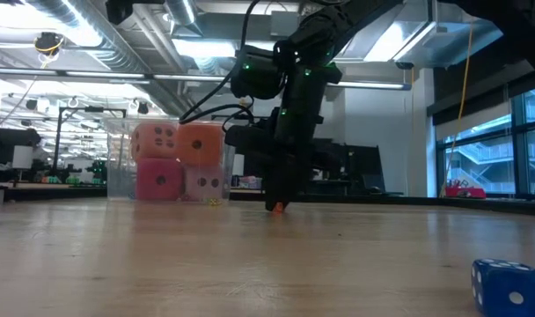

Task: Pick & Place Dice
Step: Put the small orange die into the transparent bin

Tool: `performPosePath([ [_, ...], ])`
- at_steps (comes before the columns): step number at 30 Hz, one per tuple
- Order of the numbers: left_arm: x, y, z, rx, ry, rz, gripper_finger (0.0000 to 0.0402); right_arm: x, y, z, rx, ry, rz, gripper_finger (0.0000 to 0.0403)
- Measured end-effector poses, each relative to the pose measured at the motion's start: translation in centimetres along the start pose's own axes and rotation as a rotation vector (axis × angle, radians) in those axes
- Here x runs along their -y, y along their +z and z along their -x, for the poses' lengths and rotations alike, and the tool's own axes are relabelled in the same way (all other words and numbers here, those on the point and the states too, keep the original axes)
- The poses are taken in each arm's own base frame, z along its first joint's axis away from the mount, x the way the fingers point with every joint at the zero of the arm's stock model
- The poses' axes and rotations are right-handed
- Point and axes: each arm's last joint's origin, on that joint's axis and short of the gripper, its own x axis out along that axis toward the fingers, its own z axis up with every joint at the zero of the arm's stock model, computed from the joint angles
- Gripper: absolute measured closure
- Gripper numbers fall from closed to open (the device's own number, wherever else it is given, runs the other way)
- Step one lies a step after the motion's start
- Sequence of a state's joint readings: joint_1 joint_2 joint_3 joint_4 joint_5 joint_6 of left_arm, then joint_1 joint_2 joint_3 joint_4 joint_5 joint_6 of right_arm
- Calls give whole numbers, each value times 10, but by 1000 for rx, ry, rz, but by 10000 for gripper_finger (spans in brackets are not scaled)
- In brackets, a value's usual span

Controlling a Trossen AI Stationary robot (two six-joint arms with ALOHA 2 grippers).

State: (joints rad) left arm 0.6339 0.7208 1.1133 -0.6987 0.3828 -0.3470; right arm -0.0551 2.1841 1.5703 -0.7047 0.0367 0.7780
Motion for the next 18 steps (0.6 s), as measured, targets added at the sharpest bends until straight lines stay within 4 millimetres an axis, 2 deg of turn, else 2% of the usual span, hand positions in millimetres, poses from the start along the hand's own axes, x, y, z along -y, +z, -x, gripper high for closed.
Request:
performPosePath([
  [5, 0, 0, 0, 0, 0, 0, 229, -2, -1, 0, -19, 24, 3, 346],
  [18, 0, 0, 0, 0, 0, -2, 229, -9, -9, 6, -92, 97, 1, 350],
])
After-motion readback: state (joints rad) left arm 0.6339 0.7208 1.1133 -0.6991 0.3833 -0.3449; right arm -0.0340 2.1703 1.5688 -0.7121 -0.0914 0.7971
